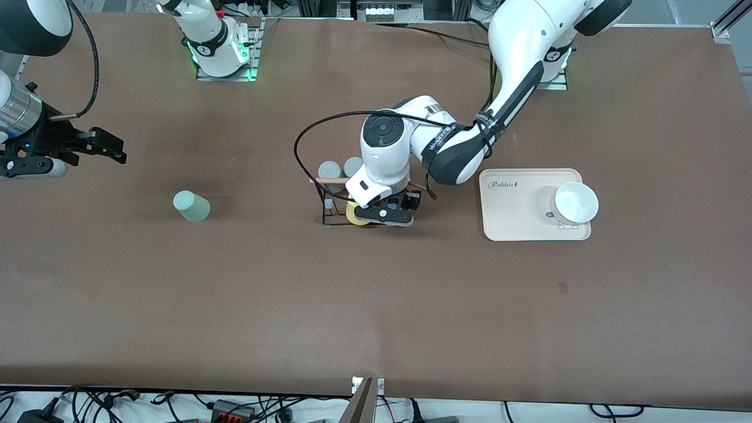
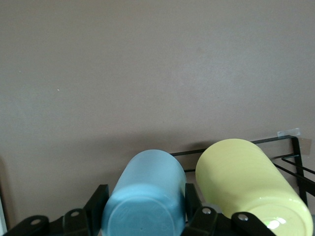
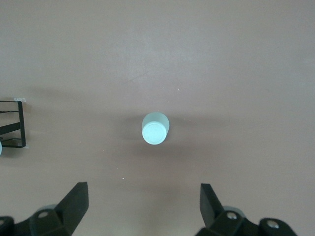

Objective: Hang scattered cups on rack with three cups
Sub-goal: 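Lower the light blue cup beside the yellow cup and release it, then grasp the teal cup with the right gripper while the left gripper withdraws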

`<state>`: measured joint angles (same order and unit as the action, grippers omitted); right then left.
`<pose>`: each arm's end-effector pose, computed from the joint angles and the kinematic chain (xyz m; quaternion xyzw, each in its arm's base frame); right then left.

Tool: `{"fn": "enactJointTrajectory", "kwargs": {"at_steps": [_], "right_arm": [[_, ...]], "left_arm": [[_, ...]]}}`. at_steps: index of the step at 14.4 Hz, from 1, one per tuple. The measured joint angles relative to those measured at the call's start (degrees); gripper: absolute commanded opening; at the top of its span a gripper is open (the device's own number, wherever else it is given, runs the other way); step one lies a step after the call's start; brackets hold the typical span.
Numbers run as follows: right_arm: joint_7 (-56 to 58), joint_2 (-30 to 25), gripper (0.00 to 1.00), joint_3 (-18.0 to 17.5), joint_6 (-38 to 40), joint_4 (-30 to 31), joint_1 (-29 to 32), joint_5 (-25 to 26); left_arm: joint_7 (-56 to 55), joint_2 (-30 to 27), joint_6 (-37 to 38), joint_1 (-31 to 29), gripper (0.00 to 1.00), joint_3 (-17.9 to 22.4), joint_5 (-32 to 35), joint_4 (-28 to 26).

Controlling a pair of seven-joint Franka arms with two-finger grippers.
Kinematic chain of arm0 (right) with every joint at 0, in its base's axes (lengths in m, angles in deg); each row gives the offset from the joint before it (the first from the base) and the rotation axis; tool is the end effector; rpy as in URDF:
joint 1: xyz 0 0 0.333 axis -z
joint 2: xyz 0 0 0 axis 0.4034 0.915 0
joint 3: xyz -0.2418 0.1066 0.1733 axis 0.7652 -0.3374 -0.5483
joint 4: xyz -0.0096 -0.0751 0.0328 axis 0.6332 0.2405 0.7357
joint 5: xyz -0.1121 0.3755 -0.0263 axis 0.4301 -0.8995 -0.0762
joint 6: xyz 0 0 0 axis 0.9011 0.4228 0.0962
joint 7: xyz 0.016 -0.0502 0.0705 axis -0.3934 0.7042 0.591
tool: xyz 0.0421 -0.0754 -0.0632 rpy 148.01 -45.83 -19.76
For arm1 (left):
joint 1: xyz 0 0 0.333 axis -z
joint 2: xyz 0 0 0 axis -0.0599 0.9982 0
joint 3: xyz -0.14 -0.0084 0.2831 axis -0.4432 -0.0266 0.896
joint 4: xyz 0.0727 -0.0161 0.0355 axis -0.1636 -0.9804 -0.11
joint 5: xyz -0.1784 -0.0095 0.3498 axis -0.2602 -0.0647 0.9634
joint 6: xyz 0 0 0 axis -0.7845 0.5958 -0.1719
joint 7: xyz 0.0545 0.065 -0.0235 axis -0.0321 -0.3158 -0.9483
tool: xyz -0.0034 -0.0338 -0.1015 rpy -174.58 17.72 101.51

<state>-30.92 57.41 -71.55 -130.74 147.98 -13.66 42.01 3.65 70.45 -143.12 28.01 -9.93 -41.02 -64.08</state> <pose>0.5624 -0.0024 0.5450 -0.9995 -0.0259 0.0203 0.0015 0.5543 -0.4874 0.3039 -0.9974 0.0624 -0.0246 0.0264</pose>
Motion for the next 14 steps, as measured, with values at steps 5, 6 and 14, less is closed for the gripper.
{"fn": "enactJointTrajectory", "kwargs": {"at_steps": [5,6,14], "right_arm": [[0.00,2.17,1.00,0.00,-0.04,0.02,-0.02,-2.28],[-0.02,3.18,1.00,0.01,-0.04,0.03,0.01,-2.93],[-0.03,13.93,1.00,0.02,-3.70,0.10,-0.02,-3.68]], "left_arm": [[-0.08,-0.01,-0.06,0.03,1.00,0.00,0.10,-0.08],[-0.11,-0.03,-0.06,0.05,1.00,0.00,0.10,-0.08],[-0.26,-6.81,7.42,-2.82,1.00,-0.03,0.10,1.12]]}}
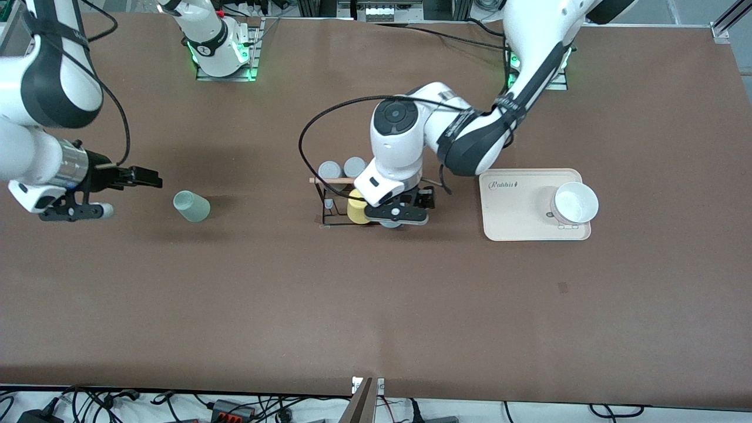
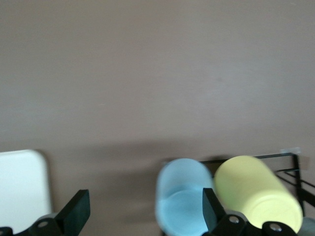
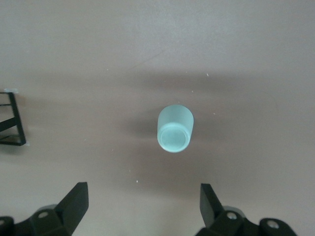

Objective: Hang scattered cups on rack with three cups
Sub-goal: 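Grasp the teal cup with the right gripper while the left gripper withdraws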

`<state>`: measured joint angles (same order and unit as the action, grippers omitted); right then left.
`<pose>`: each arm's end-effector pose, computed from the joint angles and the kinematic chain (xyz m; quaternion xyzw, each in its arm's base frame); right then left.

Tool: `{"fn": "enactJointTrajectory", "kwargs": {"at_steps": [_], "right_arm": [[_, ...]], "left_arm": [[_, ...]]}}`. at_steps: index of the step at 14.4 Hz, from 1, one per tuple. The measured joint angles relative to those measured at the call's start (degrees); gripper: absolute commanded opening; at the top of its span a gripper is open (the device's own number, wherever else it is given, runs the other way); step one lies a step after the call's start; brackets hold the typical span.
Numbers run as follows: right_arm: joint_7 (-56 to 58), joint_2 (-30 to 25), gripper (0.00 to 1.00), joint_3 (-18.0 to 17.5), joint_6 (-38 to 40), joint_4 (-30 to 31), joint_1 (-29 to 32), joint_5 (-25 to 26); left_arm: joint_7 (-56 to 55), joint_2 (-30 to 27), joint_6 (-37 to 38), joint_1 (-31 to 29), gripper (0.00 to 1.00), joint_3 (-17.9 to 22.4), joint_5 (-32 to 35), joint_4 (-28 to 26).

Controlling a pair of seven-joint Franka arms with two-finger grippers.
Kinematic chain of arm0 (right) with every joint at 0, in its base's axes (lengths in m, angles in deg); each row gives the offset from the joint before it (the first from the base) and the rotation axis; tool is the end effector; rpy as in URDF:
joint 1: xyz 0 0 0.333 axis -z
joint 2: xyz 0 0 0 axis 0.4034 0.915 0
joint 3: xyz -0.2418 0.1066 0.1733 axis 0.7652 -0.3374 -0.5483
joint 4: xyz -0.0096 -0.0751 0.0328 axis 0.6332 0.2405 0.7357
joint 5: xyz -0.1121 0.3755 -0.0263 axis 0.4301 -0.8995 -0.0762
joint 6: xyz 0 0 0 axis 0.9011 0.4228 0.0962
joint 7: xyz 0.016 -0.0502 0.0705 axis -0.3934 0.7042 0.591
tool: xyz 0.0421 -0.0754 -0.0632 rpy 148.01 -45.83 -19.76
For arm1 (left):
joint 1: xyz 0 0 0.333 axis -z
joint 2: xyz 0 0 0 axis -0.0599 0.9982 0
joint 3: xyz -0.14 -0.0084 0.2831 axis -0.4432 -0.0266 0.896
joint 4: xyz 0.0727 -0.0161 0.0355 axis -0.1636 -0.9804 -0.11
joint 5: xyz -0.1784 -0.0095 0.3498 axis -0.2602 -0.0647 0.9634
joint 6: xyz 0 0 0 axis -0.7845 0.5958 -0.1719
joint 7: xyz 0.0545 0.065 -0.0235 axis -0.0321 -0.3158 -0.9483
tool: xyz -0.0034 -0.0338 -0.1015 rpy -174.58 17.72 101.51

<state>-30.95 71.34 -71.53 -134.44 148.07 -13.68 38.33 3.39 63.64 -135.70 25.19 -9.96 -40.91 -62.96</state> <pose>0.6045 -0.0032 0.4089 -0.9926 -0.0148 0.1069 0.0553 0.5723 -0.4481 0.3853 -0.9975 0.0269 -0.0441 0.0491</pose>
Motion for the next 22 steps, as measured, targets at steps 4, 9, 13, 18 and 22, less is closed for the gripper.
{"fn": "enactJointTrajectory", "kwargs": {"at_steps": [4,9,13,18,22], "right_arm": [[0.00,8.22,1.00,0.00,-6.62,0.12,-1.03,0.59],[-0.12,12.80,1.00,0.44,-11.11,1.64,-1.59,3.24],[-2.12,12.98,1.00,0.98,-13.04,4.43,-0.58,3.25],[-3.52,12.98,1.00,0.99,-13.23,6.04,-0.47,3.25],[-3.59,13.03,1.00,1.03,-13.60,7.37,-0.03,3.25]], "left_arm": [[5.50,-6.32,11.90,-3.65,1.00,-0.09,0.00,0.04],[22.81,-10.58,17.70,-13.02,1.00,-0.11,-5.39,0.02],[36.73,-12.12,18.72,-21.49,1.00,-0.13,-9.42,0.00],[41.26,-12.53,19.65,-26.79,1.00,-0.22,-15.66,-0.44],[46.13,-16.40,20.32,-29.38,1.00,-0.53,-15.73,-4.15]]}}
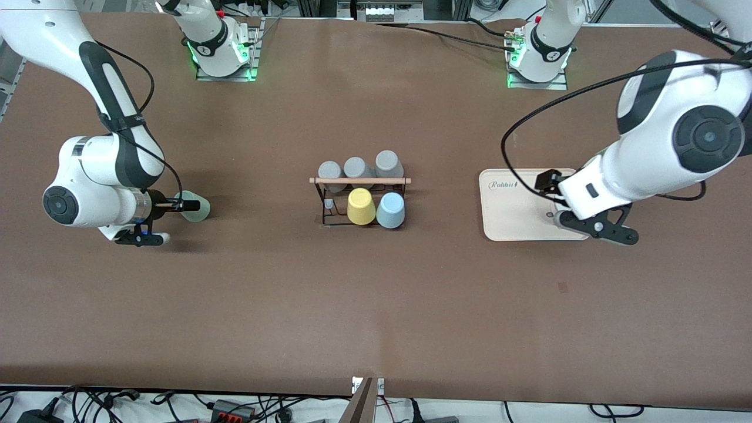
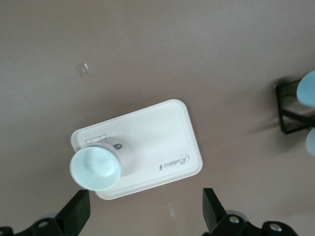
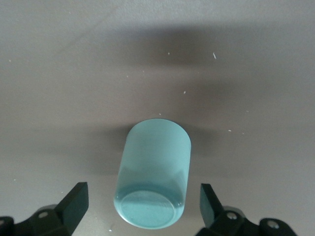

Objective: Hang scattered cups on rack with three cups
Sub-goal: 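Grasp the teal cup with the right gripper while the left gripper withdraws, then carry the teal cup with the right gripper to the rack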

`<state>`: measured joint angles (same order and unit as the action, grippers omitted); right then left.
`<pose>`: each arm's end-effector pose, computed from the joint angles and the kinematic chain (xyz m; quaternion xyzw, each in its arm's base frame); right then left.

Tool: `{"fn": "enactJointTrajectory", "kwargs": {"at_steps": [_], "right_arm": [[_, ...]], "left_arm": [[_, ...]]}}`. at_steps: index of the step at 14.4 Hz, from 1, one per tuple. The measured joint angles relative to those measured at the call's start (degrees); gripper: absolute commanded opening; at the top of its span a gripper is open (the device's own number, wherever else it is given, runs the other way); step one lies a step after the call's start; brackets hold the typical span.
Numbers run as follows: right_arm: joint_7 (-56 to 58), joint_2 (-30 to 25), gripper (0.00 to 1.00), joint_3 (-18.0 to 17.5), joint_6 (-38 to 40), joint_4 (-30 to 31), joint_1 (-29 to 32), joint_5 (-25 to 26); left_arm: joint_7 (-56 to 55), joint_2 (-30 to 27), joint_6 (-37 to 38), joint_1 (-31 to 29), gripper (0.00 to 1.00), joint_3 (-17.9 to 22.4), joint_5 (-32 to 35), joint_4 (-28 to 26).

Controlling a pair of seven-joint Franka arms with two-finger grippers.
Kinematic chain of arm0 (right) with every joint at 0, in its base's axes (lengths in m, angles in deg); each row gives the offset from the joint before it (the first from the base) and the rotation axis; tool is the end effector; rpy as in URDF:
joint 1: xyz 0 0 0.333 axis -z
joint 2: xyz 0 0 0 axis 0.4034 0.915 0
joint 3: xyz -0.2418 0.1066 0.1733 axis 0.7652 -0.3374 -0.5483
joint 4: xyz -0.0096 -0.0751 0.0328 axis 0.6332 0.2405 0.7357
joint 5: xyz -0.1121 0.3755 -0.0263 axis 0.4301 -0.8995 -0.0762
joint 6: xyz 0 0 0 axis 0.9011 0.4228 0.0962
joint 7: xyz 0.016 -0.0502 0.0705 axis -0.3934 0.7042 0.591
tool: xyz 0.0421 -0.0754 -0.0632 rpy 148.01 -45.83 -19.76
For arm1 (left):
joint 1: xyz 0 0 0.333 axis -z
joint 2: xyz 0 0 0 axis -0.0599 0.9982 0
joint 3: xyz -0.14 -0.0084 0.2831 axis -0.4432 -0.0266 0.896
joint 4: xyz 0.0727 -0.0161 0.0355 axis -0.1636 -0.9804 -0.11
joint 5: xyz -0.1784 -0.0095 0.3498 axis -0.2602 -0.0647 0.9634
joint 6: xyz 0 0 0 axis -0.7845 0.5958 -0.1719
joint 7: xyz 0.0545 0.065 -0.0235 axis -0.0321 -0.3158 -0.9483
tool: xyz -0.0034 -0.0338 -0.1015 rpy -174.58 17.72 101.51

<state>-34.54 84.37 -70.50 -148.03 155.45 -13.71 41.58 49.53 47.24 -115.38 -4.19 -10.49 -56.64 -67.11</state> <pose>0.5954 -0.0152 0.2318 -0.9851 0.0190 0.1661 0.0408 0.6283 -0.1342 0.5115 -0.9851 0.1484 0.0871 0.0019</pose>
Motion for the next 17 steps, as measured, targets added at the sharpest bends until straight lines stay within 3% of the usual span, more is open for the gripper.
{"fn": "enactJointTrajectory", "kwargs": {"at_steps": [3,5,7,9,11,14,17], "right_arm": [[0.00,0.51,1.00,0.00,-0.22,0.31,0.12,0.00],[-0.01,1.00,0.99,0.00,-0.66,0.33,0.14,0.00],[-0.10,1.48,0.73,-0.01,-1.10,0.34,0.14,0.00],[-1.67,1.60,0.32,-0.03,-1.16,0.34,0.12,0.00],[-4.63,1.43,0.11,-0.12,-1.05,0.28,0.07,0.00],[-5.84,1.34,0.02,-0.66,-1.02,-0.21,-0.25,0.00],[-6.29,0.96,0.00,-2.13,3.86,-5.68,-2.32,-0.02]], "left_arm": [[5.13,-3.84,1.26,-2.90,1.00,0.06,-0.99,-2.69],[7.32,-5.72,0.97,-2.35,1.00,2.93,-4.66,-4.50],[10.12,-8.80,-1.62,5.01,1.00,13.67,-8.06,-8.67],[12.48,-12.04,-5.49,13.63,1.00,24.36,-8.65,-12.54],[12.81,-15.02,-9.48,15.54,1.00,27.41,-8.65,-14.38],[12.88,-18.35,-10.87,14.86,1.00,27.89,-8.65,-15.24],[12.88,-19.72,-10.30,14.76,1.00,27.82,-8.65,-16.44]]}}
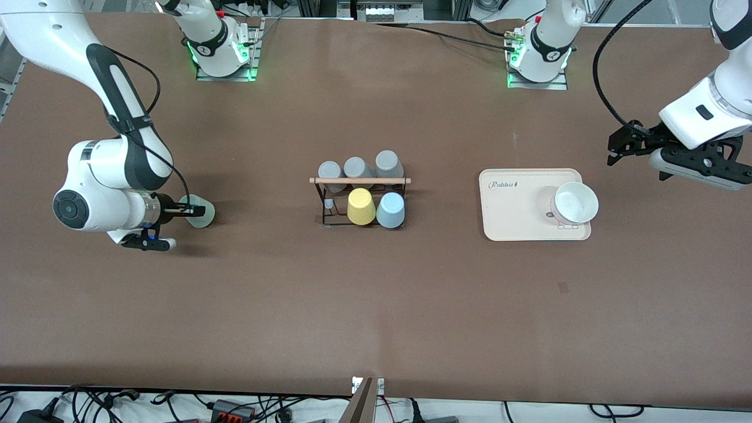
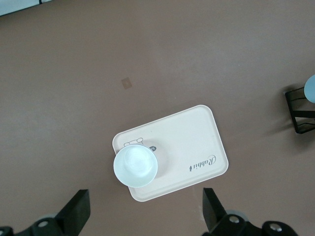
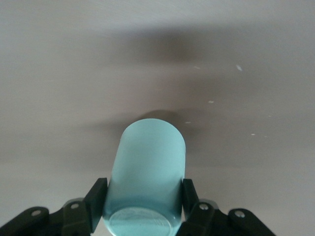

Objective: Hang scattered cups on rack with three cups
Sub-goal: 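Carry the teal cup with the right gripper to the rack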

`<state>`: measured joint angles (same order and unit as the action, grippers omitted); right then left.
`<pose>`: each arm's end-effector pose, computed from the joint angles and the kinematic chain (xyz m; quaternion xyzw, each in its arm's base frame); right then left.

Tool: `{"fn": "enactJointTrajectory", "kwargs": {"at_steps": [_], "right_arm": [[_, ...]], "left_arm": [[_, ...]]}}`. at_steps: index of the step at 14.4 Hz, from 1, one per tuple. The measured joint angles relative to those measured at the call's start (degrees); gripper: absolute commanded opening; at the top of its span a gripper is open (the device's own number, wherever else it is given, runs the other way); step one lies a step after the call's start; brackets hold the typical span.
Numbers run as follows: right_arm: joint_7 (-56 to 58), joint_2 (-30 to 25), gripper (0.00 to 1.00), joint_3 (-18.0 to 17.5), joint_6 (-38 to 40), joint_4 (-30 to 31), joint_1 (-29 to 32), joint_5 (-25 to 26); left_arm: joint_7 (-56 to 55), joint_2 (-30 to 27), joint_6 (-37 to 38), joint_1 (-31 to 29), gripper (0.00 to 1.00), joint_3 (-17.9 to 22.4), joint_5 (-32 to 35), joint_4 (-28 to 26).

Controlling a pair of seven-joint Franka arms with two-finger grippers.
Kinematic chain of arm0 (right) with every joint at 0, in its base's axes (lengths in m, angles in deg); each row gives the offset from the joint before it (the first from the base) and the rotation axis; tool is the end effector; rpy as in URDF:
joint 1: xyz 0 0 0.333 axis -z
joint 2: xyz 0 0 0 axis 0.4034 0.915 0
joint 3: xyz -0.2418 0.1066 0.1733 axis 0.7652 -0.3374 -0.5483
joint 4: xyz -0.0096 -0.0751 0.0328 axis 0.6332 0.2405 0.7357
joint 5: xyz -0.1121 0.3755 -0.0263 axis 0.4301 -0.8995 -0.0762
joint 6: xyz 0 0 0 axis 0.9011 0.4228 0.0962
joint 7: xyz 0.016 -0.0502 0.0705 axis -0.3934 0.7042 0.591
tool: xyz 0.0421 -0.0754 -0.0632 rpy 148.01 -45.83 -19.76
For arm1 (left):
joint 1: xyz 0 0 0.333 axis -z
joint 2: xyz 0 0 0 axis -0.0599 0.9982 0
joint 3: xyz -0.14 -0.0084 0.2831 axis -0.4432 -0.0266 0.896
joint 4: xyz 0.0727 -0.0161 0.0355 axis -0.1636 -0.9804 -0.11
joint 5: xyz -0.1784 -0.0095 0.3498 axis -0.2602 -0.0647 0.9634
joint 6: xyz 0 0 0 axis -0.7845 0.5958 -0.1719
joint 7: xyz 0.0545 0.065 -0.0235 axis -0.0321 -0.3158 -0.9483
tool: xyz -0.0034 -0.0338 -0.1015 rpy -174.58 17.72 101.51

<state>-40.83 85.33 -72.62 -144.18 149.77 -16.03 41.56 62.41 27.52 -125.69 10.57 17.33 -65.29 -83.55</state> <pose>0.6177 0.0281 0.2584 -0.9856 0.0363 0.1610 0.0363 0.5692 -0.0436 0.5841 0.9886 -0.1492 0.0165 0.0085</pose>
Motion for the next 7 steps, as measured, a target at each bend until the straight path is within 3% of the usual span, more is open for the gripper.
{"fn": "enactJointTrajectory", "kwargs": {"at_steps": [4,7], "right_arm": [[-0.46,-1.21,0.00,-1.06,13.15,-12.53,-6.61,-0.68],[-4.87,-1.53,0.00,-1.23,16.23,-18.34,-12.26,-5.46]], "left_arm": [[0.00,0.02,0.00,0.02,1.00,-0.31,0.00,-0.12],[0.01,0.01,-0.04,0.01,1.00,-0.30,1.49,-0.11]]}}
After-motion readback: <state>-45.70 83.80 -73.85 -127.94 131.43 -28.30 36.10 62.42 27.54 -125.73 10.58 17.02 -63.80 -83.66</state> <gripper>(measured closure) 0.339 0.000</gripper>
